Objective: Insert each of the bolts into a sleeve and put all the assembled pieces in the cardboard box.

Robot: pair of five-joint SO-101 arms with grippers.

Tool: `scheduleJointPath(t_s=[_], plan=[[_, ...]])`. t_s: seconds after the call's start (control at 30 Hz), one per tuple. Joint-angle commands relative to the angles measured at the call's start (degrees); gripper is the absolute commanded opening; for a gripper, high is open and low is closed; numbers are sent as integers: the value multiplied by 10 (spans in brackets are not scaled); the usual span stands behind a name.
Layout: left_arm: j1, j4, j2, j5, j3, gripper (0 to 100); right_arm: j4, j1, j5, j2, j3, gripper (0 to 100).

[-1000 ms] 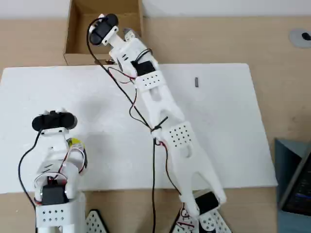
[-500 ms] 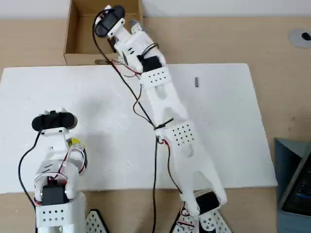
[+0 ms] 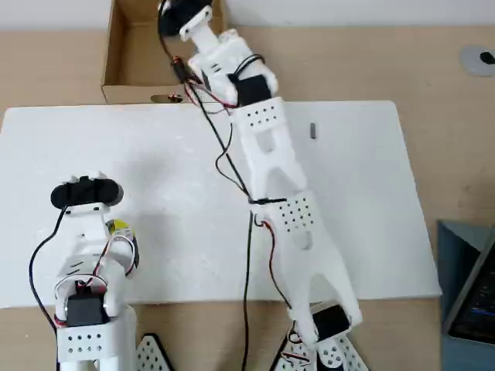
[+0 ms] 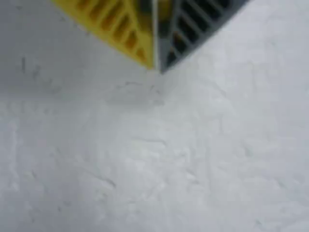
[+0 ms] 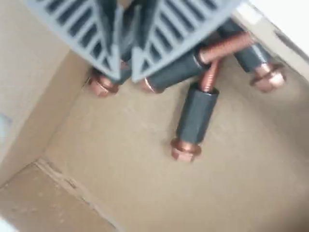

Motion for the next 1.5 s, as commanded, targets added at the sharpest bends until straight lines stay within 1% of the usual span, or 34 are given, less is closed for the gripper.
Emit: scheduleJointPath(t_s=[0.0,0.2,0.4,0.53,0.63,0.8,0.97,1.07,1.27,1.47], plan=[[-2,-9,-5,-4,-3,4,65,8,-34,-102,-33,9],[-2,-9,-5,-4,-3,4,184,15,-72,-196,-33,9],[-2,-9,-5,-4,-3,5,341,15,-103,-262,-34,9],[-2,-9,-5,-4,-3,5,406,31,-124,-295,-34,9],[-2,-9,-5,-4,-3,5,407,67,-149,-298,-33,9],[-2,-9,-5,-4,-3,5,408,106,-149,-300,-31,9],[-2,-9,-5,-4,-3,5,408,116,-149,-359,-15,9],[-2,-9,-5,-4,-3,5,408,116,-149,-421,51,9],[-2,-9,-5,-4,-3,5,407,132,-148,-617,238,9],[-2,-9,-5,-4,-3,5,406,182,-150,-775,439,9]])
